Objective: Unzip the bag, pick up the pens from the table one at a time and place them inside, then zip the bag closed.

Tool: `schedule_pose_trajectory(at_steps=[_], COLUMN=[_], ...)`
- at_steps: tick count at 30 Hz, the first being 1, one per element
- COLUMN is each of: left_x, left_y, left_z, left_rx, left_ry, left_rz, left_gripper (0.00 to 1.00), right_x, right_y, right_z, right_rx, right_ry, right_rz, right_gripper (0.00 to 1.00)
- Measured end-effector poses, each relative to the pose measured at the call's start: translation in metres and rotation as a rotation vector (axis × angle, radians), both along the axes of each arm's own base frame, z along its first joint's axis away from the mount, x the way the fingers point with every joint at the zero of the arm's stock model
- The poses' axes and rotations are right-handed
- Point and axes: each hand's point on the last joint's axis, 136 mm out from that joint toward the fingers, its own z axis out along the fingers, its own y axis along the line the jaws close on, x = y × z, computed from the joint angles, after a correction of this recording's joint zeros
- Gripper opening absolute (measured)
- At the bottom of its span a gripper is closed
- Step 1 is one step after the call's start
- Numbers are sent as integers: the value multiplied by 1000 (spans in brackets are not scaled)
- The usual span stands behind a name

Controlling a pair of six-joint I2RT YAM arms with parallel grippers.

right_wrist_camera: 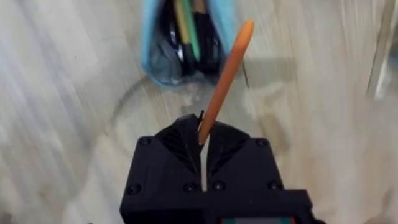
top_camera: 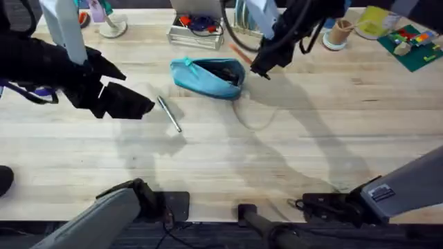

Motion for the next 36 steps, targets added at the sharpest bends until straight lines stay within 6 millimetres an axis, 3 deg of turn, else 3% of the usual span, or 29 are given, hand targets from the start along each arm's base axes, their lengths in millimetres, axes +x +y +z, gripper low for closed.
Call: schedule_pose_trajectory(at_steps=[5,10,14,26,36], left_x=[0,0,0,0,-4], left_y=[0,0,0,0,-2], left_z=[0,0,0,0,-1], left_rx=[0,0,0,0,-8], left_ry=[0,0,0,0,18], left_rz=[0,0,0,0,0], left_gripper=[995,995,995,995,995], right_x=[1,12,11,9,8], right_y=[26,44,51,78,82], right_z=[4,-16,-30,-47,-58], right_rx=[58,103,108,128,126], right_ry=[-72,-79,-54,-66,-45], right_rz=[170,232,255,324,331], right_gripper=[34,34,34,34,49])
